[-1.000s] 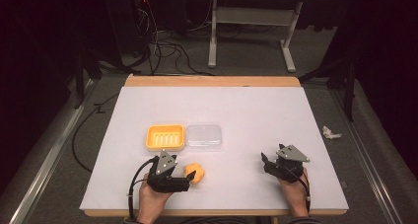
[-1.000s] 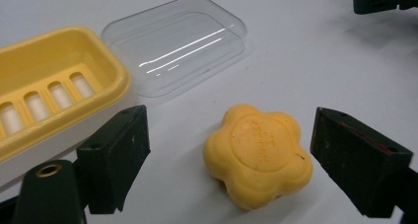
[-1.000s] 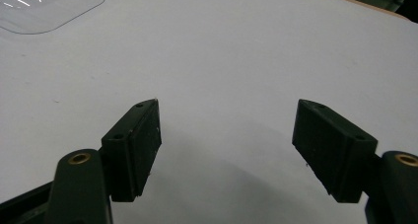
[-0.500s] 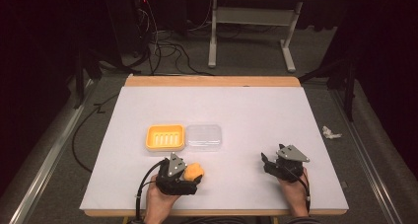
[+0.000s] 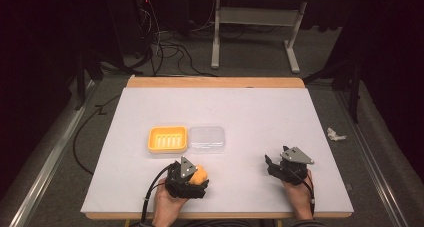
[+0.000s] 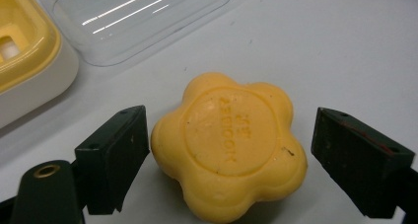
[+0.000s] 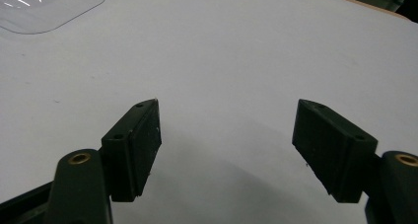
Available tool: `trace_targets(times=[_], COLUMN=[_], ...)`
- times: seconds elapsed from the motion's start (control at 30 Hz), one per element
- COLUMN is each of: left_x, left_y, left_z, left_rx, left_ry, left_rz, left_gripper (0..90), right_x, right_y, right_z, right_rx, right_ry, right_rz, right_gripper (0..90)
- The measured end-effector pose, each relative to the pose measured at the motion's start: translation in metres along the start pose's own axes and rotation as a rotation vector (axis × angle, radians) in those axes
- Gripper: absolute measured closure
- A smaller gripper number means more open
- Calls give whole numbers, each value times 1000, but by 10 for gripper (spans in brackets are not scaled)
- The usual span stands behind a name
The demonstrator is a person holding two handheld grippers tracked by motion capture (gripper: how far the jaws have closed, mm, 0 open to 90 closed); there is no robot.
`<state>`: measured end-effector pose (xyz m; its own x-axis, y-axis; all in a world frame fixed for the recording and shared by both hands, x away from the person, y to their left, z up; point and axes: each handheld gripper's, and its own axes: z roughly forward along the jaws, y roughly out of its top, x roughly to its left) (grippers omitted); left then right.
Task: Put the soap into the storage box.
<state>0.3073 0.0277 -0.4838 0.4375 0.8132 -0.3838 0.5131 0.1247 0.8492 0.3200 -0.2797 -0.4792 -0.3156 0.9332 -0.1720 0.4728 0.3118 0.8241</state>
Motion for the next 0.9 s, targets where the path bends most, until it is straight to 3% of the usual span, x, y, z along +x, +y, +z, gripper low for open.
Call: trace_targets(times=[0.2,0.43,0.6,0.9], left_x=[1,1,1,2], left_y=[-2,-6,-6,-5], left_z=[5,9,8,7], left_rx=[-2,10,14,23], left_ry=[30,58,46,34], left_rz=[-4,18,-4,6], left_gripper=[166,217,250,272], right_x=[0,0,0,0], right_y=[0,0,0,0], right_z=[0,0,0,0], right_rx=[1,-1,-1,0], right_ry=[3,4,3,1], right_rz=[-2,-2,-1,-1], right_gripper=[272,272,272,272])
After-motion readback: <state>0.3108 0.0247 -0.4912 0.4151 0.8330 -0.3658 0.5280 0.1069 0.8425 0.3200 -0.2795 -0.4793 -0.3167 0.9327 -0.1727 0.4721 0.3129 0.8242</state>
